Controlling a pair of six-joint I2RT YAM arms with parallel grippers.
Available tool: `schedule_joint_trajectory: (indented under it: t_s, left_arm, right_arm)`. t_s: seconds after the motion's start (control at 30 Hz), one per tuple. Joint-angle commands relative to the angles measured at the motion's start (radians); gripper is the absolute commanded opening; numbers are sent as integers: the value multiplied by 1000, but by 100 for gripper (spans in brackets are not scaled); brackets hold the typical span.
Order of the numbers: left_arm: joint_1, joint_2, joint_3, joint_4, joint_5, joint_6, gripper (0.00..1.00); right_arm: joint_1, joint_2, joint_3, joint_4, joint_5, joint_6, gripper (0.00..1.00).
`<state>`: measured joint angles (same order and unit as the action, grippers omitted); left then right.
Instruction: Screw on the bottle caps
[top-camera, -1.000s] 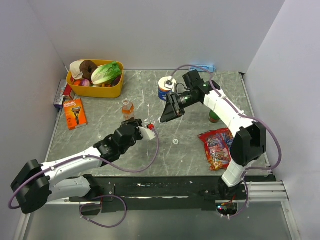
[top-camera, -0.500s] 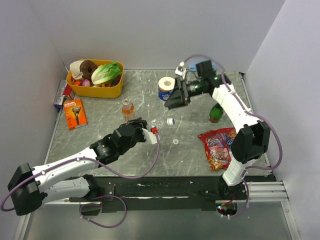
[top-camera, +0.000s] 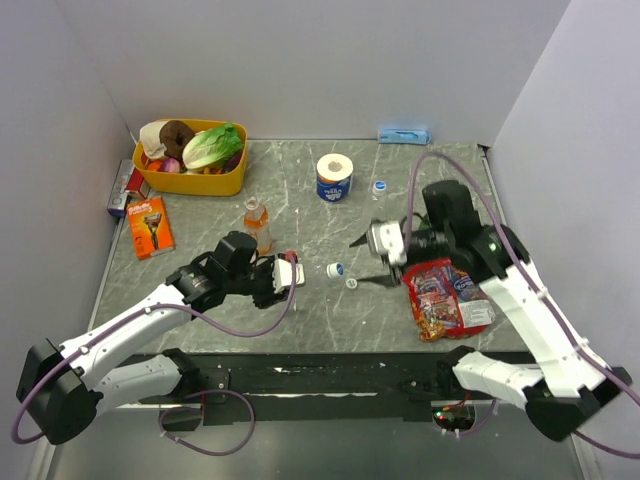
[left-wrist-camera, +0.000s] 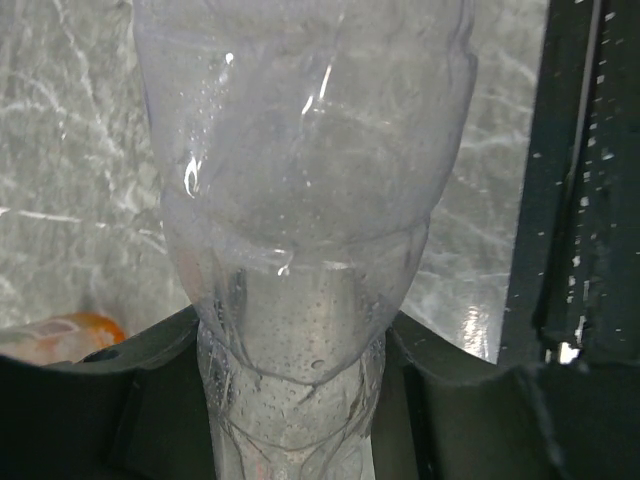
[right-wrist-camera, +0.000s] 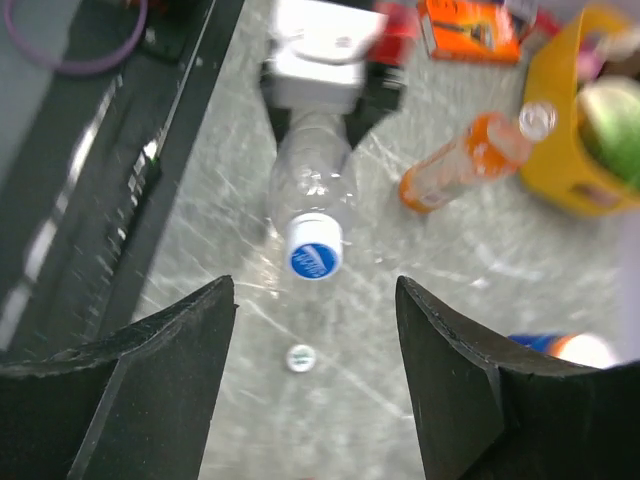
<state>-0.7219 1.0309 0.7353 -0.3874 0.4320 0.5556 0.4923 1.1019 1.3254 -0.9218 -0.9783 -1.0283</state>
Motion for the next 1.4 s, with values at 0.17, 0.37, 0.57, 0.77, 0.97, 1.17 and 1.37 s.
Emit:
schedule_joint_trajectory:
  t_s: [0.17,0.37,0.57,0.77,0.97,1.17,1.37]
  left_arm:
    - [7,-15,46,51,123,17,1]
    - [9,-18,50,68,131,38,1]
    - [9,-14,52,97,126,30,1]
    - [9,-31,32,143,108,9,1]
    - [7,-57,-56,347,-92,-214,1]
    - [-144,-11,-149,649,-580,-304,1]
    - [-235,142,-156,780,-779,-241,1]
  right_arm:
    - [133,-5,-68,38,109,-303,69]
    - [189,42,-49,14,119,-325,62]
    - [201,68,-37,9,115,-325,49]
    - [201,93,-35,43,128,-236,31]
    - [141,242,125,75,60,221,1]
    - [83,499,412,-23,-7,762,0]
    - [35,625,494,15,127,1240,0]
